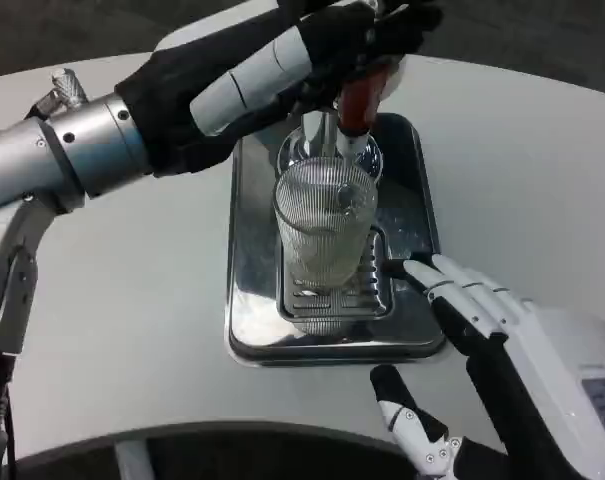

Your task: Grasp the cup under the faucet to collect the drink, then remove the cup.

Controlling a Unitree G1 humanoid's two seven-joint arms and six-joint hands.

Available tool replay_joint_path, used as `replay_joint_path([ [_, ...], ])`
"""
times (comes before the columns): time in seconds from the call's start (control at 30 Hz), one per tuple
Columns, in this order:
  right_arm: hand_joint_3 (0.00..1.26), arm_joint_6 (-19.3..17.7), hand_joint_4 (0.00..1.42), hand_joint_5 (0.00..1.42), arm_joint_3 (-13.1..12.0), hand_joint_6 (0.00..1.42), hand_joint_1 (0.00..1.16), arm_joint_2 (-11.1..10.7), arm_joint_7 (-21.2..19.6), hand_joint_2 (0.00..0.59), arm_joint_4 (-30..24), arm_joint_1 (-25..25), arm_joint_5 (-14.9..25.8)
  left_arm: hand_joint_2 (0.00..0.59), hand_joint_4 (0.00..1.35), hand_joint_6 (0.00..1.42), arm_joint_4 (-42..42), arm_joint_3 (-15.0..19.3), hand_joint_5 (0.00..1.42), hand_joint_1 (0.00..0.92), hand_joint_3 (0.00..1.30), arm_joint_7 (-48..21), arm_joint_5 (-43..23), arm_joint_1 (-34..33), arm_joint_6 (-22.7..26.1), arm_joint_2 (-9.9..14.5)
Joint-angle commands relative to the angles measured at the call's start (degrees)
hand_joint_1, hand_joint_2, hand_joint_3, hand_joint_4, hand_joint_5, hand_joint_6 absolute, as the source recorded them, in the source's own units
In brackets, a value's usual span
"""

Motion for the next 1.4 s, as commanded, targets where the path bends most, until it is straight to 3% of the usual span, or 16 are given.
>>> replay_joint_path([
  [0.03, 0.2, -0.57, 0.13, 0.16, 0.67, 0.22, 0.4, 0.12, -1.11, 0.458, -0.99, 1.12, -0.51, 0.068, 0.0, 0.0, -2.56, -1.93, 0.0, 0.0, 0.0, -0.09, 3.95, 1.06, -4.33, 1.54],
  [0.47, 0.18, 0.23, 0.13, 0.16, 0.99, 0.23, 0.39, 0.42, -1.13, 0.454, -0.1, 1.67, -0.21, 0.063, 0.0, 0.0, -8.37, -5.62, 0.0, 0.0, 0.0, 2.47, 15.99, 3.15, -16.54, 5.9],
  [0.9, 0.17, 0.54, 0.13, 0.16, 0.29, 0.23, 0.39, 0.25, -1.77, 0.45, 1.31, 3.14, 0.91, 0.062, 0.0, 0.0, -12.59, -6.6, 0.0, 0.0, 0.0, 4.05, 20.44, 4.71, -21.14, 9.31],
  [1.1, 0.13, 2.58, 0.11, 0.13, -0.26, 0.22, 0.4, 0.79, -1.38, 0.423, 3.07, 2.62, 3.1, 0.066, 0.0, 0.0, -13.78, -6.48, 0.0, 0.0, 0.0, 4.66, 20.97, 5.45, -21.19, 9.94],
  [1.27, 0.09, 7.44, 0.06, 0.08, -0.21, 0.16, 0.44, 3.05, 0.2, 0.379, 4.86, -0.32, 6.83, 0.069, 0.0, 0.0, -15.1, -6.43, 0.0, 0.0, 0.0, 5.13, 21.49, 5.95, -20.85, 10.32],
  [1.4, 0.06, 11.32, 0.03, 0.04, 1.07, 0.13, 0.47, 5.14, 1.06, 0.352, 6.26, -4.46, 7.53, 0.07, 0.0, 0.0, -15.54, -6.41, 0.0, 0.0, 0.0, 5.43, 21.66, 6.24, -20.49, 10.49],
])
